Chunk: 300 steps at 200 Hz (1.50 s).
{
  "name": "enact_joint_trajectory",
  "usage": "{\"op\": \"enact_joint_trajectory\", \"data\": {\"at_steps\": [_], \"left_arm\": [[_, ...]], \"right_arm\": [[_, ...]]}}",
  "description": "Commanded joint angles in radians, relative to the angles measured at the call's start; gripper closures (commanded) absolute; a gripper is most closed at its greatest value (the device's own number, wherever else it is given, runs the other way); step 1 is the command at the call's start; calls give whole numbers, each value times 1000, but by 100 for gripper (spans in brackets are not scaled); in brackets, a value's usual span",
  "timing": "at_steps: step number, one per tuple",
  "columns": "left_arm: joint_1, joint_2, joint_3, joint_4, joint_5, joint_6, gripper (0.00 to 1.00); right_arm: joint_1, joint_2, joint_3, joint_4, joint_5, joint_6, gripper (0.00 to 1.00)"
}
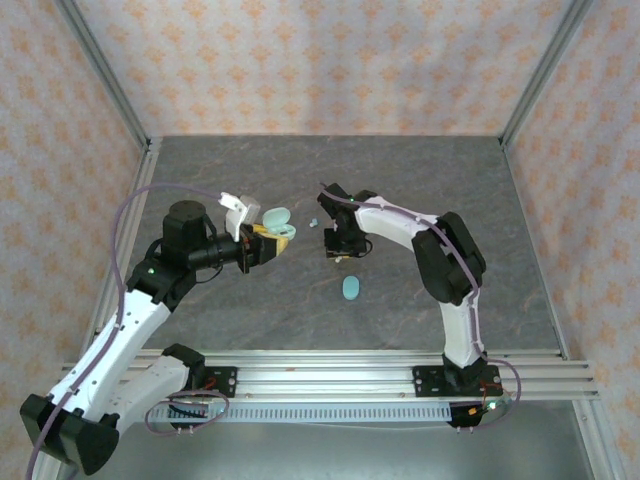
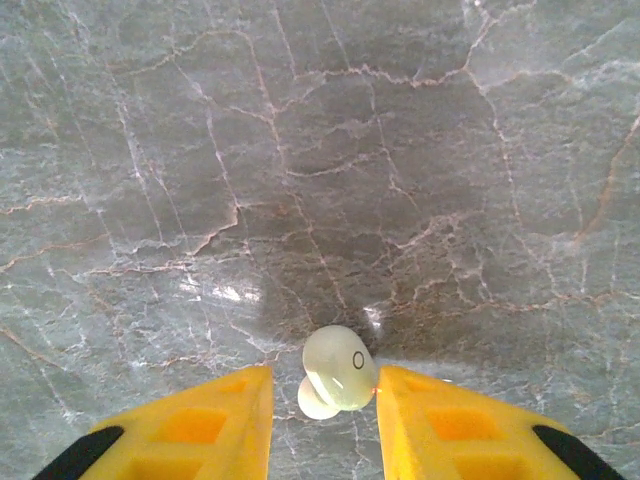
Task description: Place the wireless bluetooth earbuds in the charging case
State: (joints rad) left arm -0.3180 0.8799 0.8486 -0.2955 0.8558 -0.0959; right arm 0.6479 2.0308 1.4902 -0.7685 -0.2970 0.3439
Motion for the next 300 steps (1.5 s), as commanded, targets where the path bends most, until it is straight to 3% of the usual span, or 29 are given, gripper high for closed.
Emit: {"op": "enact_joint_trajectory", "data": {"at_steps": [1, 244, 300], "left_arm": [[10, 2, 3, 34, 20, 25, 90], [8, 10, 0, 34, 25, 21, 89], [9, 13, 0, 38, 26, 21, 89]], "right_arm": [[-12, -30, -31, 15, -23, 8, 67], [-29, -23, -1, 35, -41, 8, 65], [-30, 1, 6, 30, -44, 3, 69]]}}
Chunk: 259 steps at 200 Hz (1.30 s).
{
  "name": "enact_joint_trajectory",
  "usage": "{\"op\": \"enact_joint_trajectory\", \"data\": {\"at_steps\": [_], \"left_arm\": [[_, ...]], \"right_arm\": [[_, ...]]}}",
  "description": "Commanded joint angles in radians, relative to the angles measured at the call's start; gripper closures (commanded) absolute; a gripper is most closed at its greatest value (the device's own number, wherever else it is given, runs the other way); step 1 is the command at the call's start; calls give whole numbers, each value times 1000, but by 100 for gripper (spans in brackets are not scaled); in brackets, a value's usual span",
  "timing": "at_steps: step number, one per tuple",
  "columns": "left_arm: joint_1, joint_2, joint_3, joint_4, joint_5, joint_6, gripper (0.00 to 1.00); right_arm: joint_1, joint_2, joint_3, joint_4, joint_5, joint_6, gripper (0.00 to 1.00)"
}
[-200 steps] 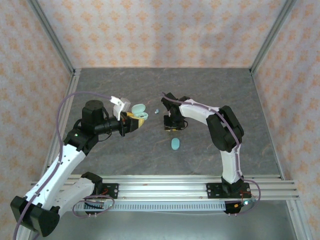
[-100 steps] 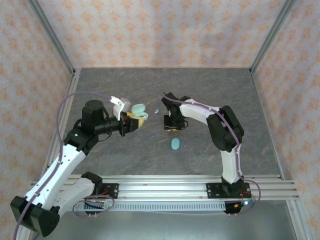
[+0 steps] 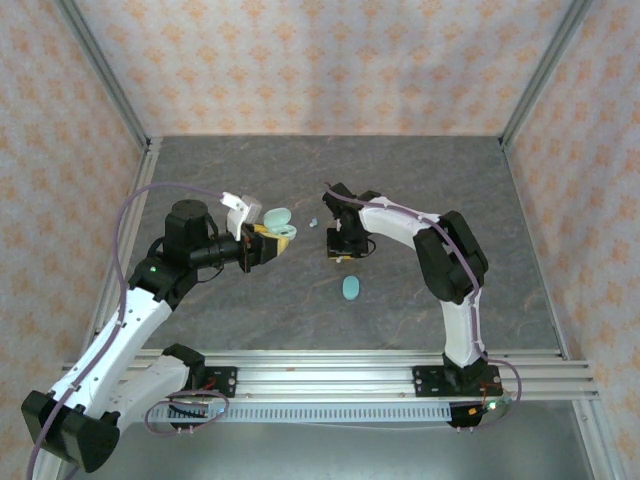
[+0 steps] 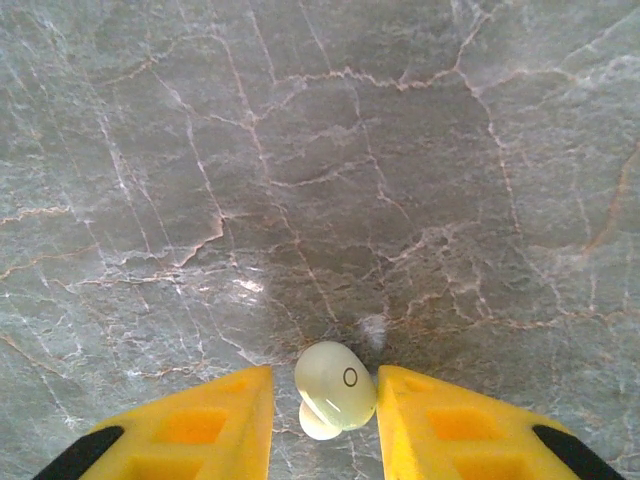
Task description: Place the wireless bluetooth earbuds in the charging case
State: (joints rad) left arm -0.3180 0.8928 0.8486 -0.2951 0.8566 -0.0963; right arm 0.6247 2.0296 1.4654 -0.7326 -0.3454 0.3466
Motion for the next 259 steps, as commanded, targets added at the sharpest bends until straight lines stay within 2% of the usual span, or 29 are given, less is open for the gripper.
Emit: {"op": "enact_joint_trajectory", "data": {"at_steps": [1, 43, 226, 259], "left_arm": [[9, -1, 0, 37, 25, 21, 89], [8, -2, -3, 31, 27, 27, 89], [8, -5, 2, 26, 27, 23, 89], [8, -2, 5, 28, 27, 24, 89]], "right_arm": [[-6, 3, 30, -6, 5, -1, 69], [-7, 14, 28, -6, 3, -3, 77], [-7, 53, 10, 28, -18, -19, 74], [-6, 45, 15, 26, -17, -20, 78]]}}
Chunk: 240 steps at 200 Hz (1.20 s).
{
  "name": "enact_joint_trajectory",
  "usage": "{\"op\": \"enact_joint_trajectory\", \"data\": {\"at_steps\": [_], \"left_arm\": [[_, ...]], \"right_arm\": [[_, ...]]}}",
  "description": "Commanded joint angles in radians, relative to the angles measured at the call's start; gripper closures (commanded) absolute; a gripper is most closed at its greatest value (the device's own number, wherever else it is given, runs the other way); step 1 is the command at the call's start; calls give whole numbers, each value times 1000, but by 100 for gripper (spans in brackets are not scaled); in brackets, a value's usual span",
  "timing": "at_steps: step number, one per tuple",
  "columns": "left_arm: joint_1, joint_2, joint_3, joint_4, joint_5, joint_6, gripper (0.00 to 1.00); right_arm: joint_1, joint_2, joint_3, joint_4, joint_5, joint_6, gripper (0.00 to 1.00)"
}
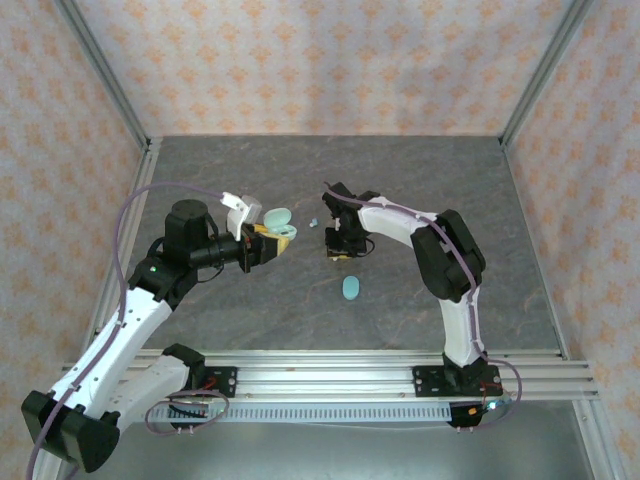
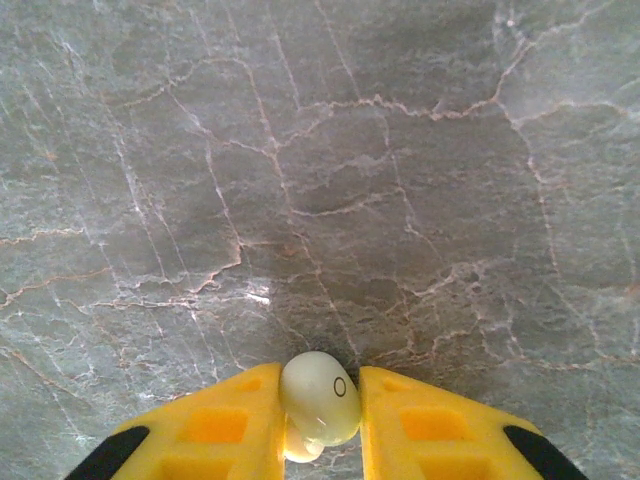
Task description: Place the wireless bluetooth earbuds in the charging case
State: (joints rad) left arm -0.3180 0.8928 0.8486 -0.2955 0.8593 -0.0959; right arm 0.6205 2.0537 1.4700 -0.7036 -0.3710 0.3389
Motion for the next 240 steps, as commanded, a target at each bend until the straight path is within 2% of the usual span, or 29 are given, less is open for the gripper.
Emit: {"op": "enact_joint_trajectory", "data": {"at_steps": [1, 28, 55, 113, 151, 180, 201, 240], "left_arm": [[8, -2, 4, 29, 24, 24, 89], [6, -1, 2, 33, 26, 34, 89], [-10, 1, -11, 85, 43, 45, 89], [-152, 96, 24, 163, -28, 160, 90], [-209, 198, 46, 321, -71, 114, 91], [-242, 289, 87, 397, -96, 96, 91], [-269, 354, 114, 452, -115, 87, 92], [-314, 441, 155, 534, -126, 96, 92]], "right_arm": [[-2, 21, 11, -3, 9, -13, 78], [-3, -16, 19, -20, 30, -17, 81], [-2, -90, 33, -71, 108, -28, 82], [-2, -327, 67, -257, 301, -43, 84], [-2, -545, 66, -354, 363, -23, 84], [-2, -706, 64, -394, 370, 25, 85], [-1, -794, 73, -397, 328, 72, 85], [48, -826, 129, -399, 248, 121, 85]]}}
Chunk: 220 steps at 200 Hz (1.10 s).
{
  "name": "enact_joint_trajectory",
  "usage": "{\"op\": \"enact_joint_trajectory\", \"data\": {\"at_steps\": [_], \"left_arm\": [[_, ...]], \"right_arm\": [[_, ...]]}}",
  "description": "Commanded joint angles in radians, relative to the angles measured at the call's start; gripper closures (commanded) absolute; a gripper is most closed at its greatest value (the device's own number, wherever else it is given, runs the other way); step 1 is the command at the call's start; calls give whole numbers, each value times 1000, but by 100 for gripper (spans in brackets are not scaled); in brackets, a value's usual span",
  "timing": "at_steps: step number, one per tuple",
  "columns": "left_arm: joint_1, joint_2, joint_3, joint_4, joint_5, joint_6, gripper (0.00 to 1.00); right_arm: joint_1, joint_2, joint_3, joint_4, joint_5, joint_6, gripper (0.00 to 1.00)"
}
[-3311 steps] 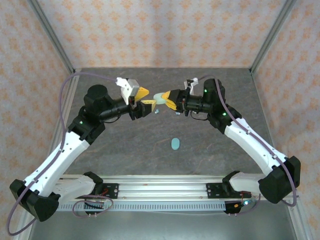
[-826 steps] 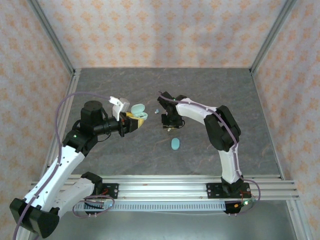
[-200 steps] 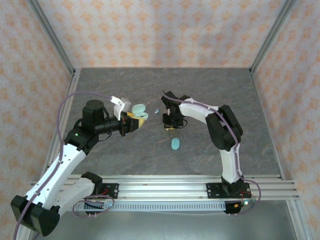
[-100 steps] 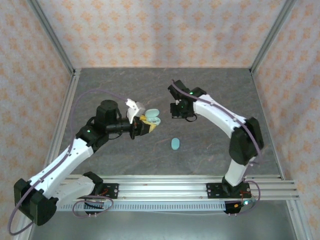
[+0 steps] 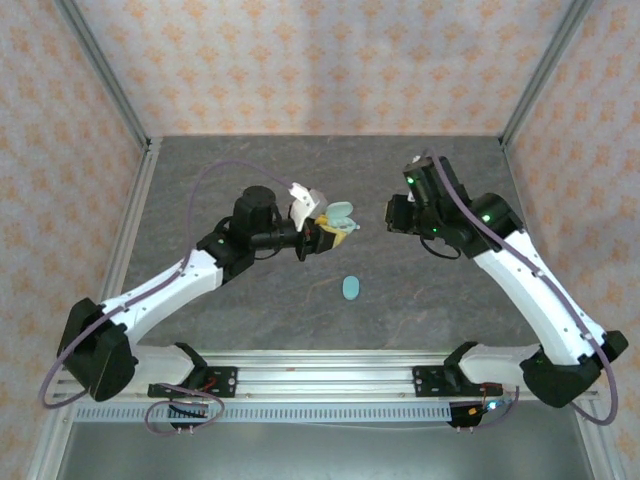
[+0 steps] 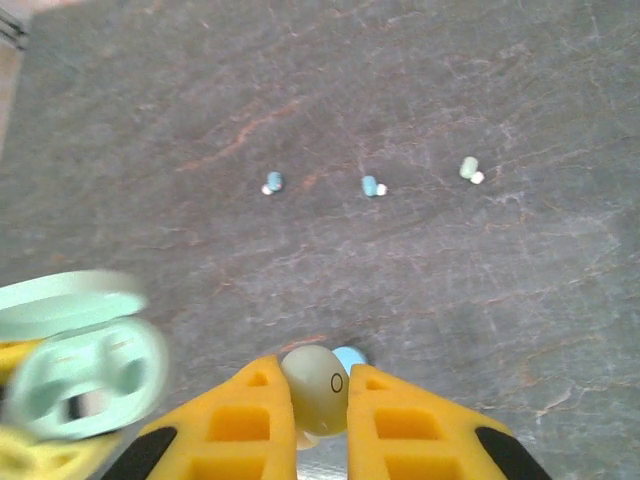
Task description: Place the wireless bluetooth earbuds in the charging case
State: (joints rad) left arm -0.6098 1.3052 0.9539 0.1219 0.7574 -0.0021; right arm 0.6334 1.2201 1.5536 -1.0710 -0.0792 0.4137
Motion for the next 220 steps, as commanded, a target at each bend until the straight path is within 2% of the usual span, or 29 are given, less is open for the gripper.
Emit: {"op": "enact_joint_trajectory", "data": {"at_steps": [1, 47, 220], "left_arm": [[-23, 30, 50, 118, -24, 2, 92], [-53, 62, 82, 130, -41, 30, 93], [-70, 46, 104, 69, -38, 58, 94]], "right_arm": [[37, 10, 48, -32, -45, 47, 85], [110, 89, 129, -49, -85, 35, 85], [127, 155, 134, -2, -108, 22, 84]]}}
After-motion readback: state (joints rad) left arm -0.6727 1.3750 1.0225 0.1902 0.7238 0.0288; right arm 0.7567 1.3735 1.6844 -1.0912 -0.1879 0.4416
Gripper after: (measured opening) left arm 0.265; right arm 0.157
